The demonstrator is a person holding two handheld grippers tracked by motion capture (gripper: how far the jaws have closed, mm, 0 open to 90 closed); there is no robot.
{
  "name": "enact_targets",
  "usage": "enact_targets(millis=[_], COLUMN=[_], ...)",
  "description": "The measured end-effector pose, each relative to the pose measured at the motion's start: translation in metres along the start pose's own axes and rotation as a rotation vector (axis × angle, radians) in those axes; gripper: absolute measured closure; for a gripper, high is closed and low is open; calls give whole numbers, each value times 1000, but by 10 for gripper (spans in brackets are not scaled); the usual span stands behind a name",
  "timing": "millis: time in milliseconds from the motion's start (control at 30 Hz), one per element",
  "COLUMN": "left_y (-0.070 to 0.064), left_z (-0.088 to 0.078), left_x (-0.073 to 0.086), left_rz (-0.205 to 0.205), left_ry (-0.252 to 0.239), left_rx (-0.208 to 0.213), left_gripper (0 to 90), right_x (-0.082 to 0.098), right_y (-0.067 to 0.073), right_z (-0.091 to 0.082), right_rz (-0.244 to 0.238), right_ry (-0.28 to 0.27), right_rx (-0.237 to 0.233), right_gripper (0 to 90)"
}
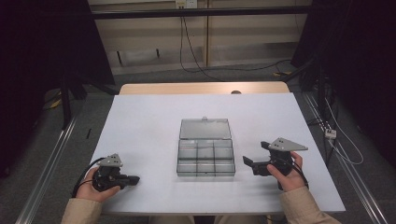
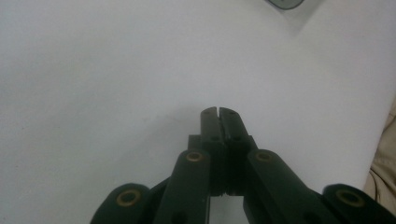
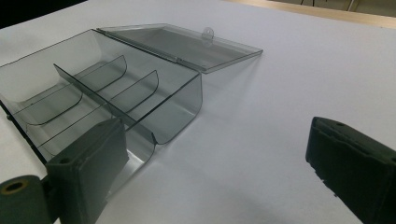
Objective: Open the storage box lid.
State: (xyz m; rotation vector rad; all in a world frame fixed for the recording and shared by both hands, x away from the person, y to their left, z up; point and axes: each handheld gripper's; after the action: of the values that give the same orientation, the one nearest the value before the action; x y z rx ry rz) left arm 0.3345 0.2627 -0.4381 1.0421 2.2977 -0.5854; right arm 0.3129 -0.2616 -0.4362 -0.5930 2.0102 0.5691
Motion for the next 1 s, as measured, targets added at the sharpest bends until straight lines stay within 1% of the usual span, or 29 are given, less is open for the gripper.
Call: enact_targets(millis=[33,67,100,133,167,200,300,367,433,467,600,667,767,867,1000], left_y=[1,1,2,2,3,2,3,3,2,2,0,-1,-2,-2,-2], left_z=[1,1,2,4,4,5,6,9,11,13,16,17,17,18,18], left_x=[-3,-3,-5,-9,-11,-13,-16,-20,-21,-24,-29,-31,-35,-38,-40], left_rz=[-2,-2,-6,-9,-8,-8,-8,-15,-20,-12,-13,-14,-20,-17,-31], left_ry=[-10,-10,-16,-28,-31,-39,-41,-54,-57,-50,-58,-65,-74,-71,-71], left_rx=[-1,-1,6,-2,3,0,-9,-11,-11,-7,-5,-10,-4,-3,0], left_gripper=[900,900,900,900,900,900,900,900,900,900,900,900,900,900,900], right_x=[0,0,-1,-1,-1,-1,-1,-1,-1,-1,-1,-1,-1,-1,-1], right_y=[0,0,0,0,1,1,1,1,1,1,1,1,1,1,0], right_z=[1,1,1,1,1,2,2,2,3,3,3,3,3,3,2], right_rz=[-2,-2,-3,-3,-2,-4,-7,-3,-4,-4,-6,-5,-6,-6,-6], right_ry=[0,0,0,0,0,-1,2,2,3,3,1,2,2,1,1], right_rx=[0,0,0,0,0,0,0,0,0,-1,-1,0,-1,-1,0], right_gripper=[51,51,51,51,51,51,51,51,51,51,51,52,52,52,52])
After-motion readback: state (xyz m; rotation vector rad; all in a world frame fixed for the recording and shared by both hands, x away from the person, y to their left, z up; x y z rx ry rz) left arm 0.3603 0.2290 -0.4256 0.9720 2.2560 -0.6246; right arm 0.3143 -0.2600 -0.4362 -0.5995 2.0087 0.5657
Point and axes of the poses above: each handheld gripper's, and its own axes: z roughly forward along the jaws, x roughly out of its underside, y roughly to its left, and after that the axes turned 6 degrees about -x, right-handed
